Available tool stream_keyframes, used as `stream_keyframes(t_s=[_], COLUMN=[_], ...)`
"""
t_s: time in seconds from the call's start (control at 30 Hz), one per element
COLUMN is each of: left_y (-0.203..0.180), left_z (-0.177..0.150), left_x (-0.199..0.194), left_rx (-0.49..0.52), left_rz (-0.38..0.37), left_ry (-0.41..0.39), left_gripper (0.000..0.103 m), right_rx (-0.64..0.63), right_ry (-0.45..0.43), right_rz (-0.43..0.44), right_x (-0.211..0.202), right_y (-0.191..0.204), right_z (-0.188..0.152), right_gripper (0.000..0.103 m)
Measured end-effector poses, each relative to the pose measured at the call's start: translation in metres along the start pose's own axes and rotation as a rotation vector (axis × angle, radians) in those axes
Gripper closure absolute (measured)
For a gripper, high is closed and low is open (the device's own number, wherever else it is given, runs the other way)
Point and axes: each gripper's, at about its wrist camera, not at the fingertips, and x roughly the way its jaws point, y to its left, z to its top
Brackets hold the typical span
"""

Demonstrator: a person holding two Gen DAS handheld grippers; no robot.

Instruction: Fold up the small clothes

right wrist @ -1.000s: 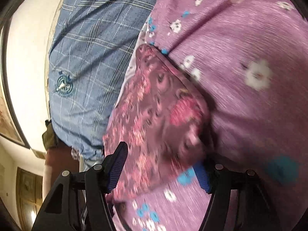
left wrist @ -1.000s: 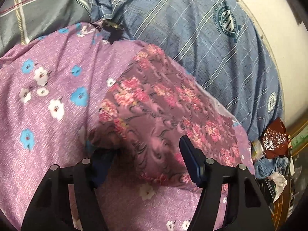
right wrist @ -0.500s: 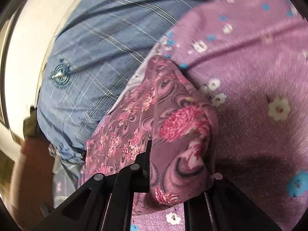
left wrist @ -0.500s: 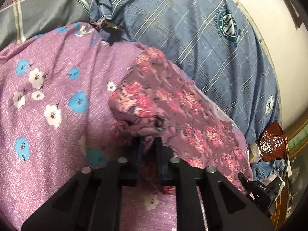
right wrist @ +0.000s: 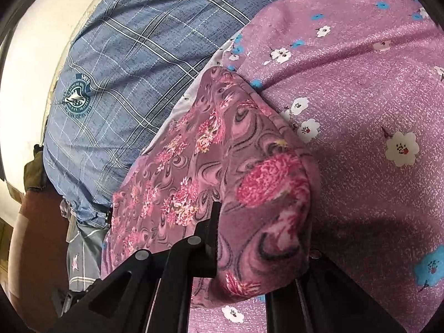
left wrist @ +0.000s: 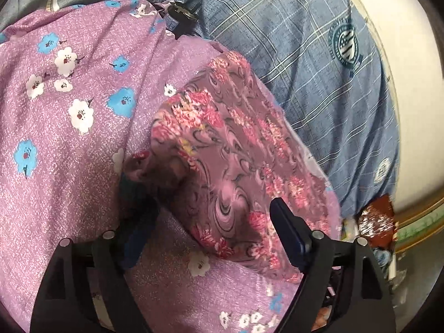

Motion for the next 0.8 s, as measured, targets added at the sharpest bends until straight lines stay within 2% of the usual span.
stream_keyframes(t_s=[0.07,0.1,0.13,0.17,0.2,0.33,0.4,0.57,0.7,0.77,0.8], left_y=[-0.003,-0.004,-0.004,-0.002,0.001,0.006,0.002,-0.009,0.001,0.005,0.008], left_z=[0.004,0.007,0.008,0.009,0.01,0.01,0.008,-0.001,-0.022,-0.031,-0.033], left_x=[0.004,0.007,0.009,0.012,0.012,0.007,-0.005,-0.042,-0.071,-0.068,-0.059], left_rx=[0.023,0.035,0.04,0.04,0.034,0.0,0.023,0.1,0.117,0.15,0.153], left_rz=[0.016,0.03,0.042,0.076,0.087,0.06,0.049,-0.01,0.005,0.047,0.069], left_ry=[-0.018,-0.033,-0.036,-0.038,-0.044,-0.064,-0.096,-0.139,-0.153,-0.142,-0.107], left_gripper=[0.022,0.036,0.057,0.065,0.079,0.091,0.095,0.099,0.099,0.098,0.094], right_rx=[-0.001,0.001,0.003,0.004,0.0,-0.034,-0.064,-0.176,-0.199,-0.212,-0.218], right_ry=[0.007,0.01,0.011,0.011,0.01,-0.021,-0.064,-0.152,-0.141,-0.106,-0.065], right_rz=[-0.007,-0.009,-0.007,-0.004,0.0,0.018,0.039,0.024,0.046,0.037,0.004], right_x=[0.002,0.004,0.005,0.005,0.005,-0.003,-0.014,-0.048,-0.081,-0.086,-0.081], right_y=[-0.001,-0.001,-0.002,-0.002,-0.002,0.001,0.008,0.024,0.02,0.015,0.011], right_z=[0.0,0.0,0.0,0.0,0.001,0.002,0.002,-0.01,-0.028,-0.037,-0.041], right_gripper=[0.094,0.094,0.094,0.094,0.095,0.095,0.096,0.096,0.096,0.095,0.091])
